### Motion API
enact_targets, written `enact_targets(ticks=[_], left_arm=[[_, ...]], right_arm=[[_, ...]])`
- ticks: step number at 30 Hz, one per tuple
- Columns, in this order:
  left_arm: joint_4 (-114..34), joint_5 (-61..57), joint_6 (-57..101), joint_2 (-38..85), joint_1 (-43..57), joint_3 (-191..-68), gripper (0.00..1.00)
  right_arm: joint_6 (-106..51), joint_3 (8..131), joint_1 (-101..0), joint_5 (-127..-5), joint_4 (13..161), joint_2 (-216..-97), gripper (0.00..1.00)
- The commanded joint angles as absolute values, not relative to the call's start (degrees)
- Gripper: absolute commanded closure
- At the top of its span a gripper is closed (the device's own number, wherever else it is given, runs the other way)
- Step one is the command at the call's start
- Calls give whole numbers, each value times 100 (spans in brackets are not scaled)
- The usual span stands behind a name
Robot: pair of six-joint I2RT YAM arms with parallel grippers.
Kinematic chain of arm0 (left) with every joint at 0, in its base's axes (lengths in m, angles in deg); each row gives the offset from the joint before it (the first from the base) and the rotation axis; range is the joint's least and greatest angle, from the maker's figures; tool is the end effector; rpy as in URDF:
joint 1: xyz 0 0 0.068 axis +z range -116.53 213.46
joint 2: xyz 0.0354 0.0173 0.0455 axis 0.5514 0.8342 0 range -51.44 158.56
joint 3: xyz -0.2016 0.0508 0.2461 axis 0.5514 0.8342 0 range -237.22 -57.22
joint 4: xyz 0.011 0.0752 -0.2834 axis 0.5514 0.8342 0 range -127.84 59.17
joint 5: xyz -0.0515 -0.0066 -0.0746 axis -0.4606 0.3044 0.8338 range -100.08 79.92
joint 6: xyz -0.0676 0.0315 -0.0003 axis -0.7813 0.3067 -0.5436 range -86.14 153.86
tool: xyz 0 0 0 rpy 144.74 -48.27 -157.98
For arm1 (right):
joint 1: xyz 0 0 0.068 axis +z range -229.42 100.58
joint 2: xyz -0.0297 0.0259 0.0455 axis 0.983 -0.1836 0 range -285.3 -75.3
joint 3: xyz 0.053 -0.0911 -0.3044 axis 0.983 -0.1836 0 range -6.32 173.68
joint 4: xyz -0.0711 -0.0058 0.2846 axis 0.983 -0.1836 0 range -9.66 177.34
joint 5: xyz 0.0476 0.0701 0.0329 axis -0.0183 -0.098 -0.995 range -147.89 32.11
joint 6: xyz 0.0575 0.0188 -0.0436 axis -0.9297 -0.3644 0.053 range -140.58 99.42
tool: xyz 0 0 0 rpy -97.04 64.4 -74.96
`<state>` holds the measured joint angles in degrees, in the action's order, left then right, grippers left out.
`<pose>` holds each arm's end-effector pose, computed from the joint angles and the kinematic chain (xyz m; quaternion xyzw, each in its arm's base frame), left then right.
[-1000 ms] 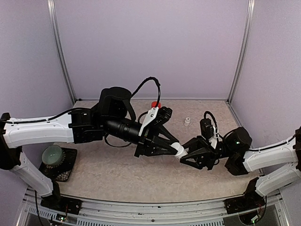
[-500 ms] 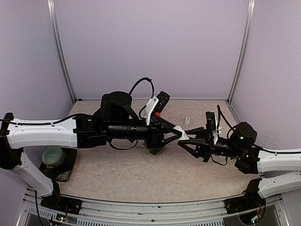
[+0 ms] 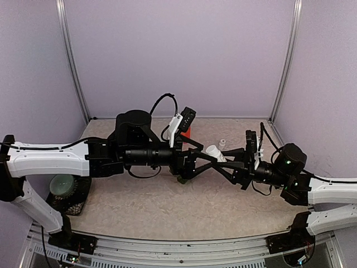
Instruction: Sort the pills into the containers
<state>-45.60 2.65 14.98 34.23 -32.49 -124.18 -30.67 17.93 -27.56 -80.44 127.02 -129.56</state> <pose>0.1554 -0.3820 0.3692 0.3708 0.6746 -0.4897 0.4093 0.1279 0.2017 0.3036 -0.3651 0.5378 0.4938 0.5777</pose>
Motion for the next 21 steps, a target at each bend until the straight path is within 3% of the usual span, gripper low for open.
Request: enact_targets(ticks=[1,7,21], left_arm=[[-5421,1020,1728,3210,-3032,-12263,1],[-5918,1813,1803,3349,-2950,-12215,1],[-6294,2376,1708,3839,-2951,-12245,1]], right_arm=[[-3223,2008,-2706,-8610,12758,-13301,81],[-3416,2022,-2692,-8815,13129,-13576,81],[-3661,2153,-2690,-9283,13534,-13941,81]])
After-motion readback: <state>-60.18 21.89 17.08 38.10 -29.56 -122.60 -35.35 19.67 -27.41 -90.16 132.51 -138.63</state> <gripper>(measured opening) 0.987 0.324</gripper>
